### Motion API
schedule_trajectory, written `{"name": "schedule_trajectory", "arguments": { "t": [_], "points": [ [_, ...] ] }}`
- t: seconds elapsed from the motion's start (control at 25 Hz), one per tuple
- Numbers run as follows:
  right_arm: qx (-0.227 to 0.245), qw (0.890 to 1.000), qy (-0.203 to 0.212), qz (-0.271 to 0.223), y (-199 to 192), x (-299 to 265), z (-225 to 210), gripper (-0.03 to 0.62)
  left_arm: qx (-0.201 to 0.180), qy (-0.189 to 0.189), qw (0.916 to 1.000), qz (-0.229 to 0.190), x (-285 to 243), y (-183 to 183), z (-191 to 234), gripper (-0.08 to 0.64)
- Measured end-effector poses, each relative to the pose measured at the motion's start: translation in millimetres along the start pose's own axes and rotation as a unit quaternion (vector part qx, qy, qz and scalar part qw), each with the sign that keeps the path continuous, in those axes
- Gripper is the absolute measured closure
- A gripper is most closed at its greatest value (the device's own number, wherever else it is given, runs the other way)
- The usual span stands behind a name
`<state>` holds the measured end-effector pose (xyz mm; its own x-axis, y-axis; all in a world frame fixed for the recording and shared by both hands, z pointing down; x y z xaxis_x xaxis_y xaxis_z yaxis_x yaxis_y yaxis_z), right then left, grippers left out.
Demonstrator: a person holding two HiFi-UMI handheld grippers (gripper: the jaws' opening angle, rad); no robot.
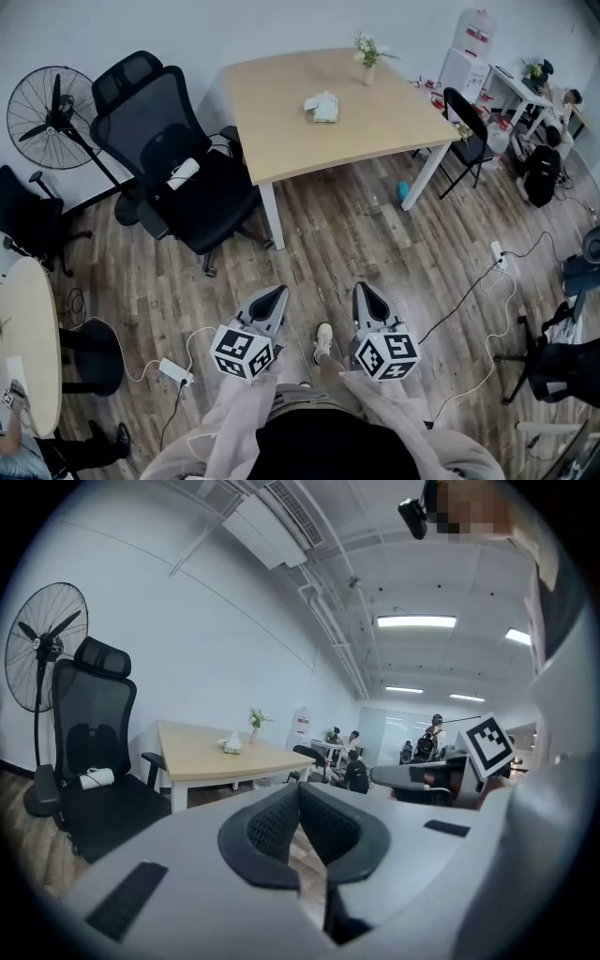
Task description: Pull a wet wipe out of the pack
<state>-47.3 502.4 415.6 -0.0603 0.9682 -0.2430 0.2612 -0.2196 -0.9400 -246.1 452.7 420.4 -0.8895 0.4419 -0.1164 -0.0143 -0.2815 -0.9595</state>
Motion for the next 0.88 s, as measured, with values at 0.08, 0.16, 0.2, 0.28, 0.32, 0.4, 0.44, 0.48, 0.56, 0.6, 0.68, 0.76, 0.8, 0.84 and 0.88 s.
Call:
{"name": "schedule_trajectory", "arguments": {
  "t": [0.08,0.16,0.2,0.28,0.32,0.4,0.44,0.48,0.56,0.6,0.68,0.76,0.8,0.84,0.88],
  "points": [
    [0.000,1.000,-0.001,-0.001,8,-18,-9,0.578,0.000,-0.002,1.0000,-0.001,-19,6,10,0.548],
    [-0.001,1.000,-0.003,-0.001,15,-36,-19,0.580,-0.001,-0.003,1.0000,-0.001,-36,12,19,0.548],
    [-0.001,1.000,-0.003,0.000,18,-45,-23,0.578,-0.001,-0.002,1.0000,-0.001,-44,14,23,0.548],
    [-0.001,1.000,0.000,0.001,25,-62,-29,0.578,-0.001,0.001,1.0000,-0.001,-59,20,32,0.548],
    [0.001,1.000,0.003,0.002,28,-71,-32,0.580,-0.001,0.004,1.0000,-0.002,-65,22,37,0.548],
    [0.003,1.000,0.007,0.004,32,-90,-36,0.578,-0.001,0.009,1.0000,-0.003,-77,27,49,0.548],
    [0.004,1.000,0.010,0.005,34,-99,-37,0.578,-0.001,0.013,0.9999,-0.002,-83,29,55,0.548],
    [0.004,1.000,0.013,0.007,36,-108,-39,0.578,-0.002,0.017,0.9999,-0.002,-88,31,60,0.548],
    [0.005,1.000,0.019,0.008,42,-125,-42,0.578,-0.001,0.026,0.9997,-0.002,-98,35,70,0.548],
    [0.006,1.000,0.023,0.008,45,-133,-43,0.580,0.000,0.030,0.9995,-0.003,-103,37,75,0.548],
    [0.009,0.999,0.032,0.009,48,-147,-46,0.578,0.001,0.038,0.9992,-0.006,-112,40,82,0.548],
    [0.012,0.999,0.042,0.011,50,-158,-49,0.578,0.002,0.046,0.9989,-0.008,-121,39,87,0.548],
    [0.013,0.999,0.047,0.013,51,-163,-50,0.578,0.001,0.050,0.9987,-0.008,-125,39,89,0.548],
    [0.014,0.998,0.051,0.014,51,-168,-52,0.578,0.000,0.052,0.9986,-0.008,-128,39,91,0.548],
    [0.014,0.998,0.055,0.015,52,-173,-52,0.580,-0.002,0.055,0.9984,-0.008,-130,40,93,0.548]
  ]
}}
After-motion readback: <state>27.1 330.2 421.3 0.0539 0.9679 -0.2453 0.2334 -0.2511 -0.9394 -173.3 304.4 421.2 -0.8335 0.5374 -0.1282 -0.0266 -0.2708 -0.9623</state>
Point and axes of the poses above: the fingertips, and each gripper's own axes: x backward along the fingers, z to its left, y out of its top, the point moved 5 cm from there along x, backward along the fingers, and after that the axes turned 13 degrees about -y, right-handed, at the moved point
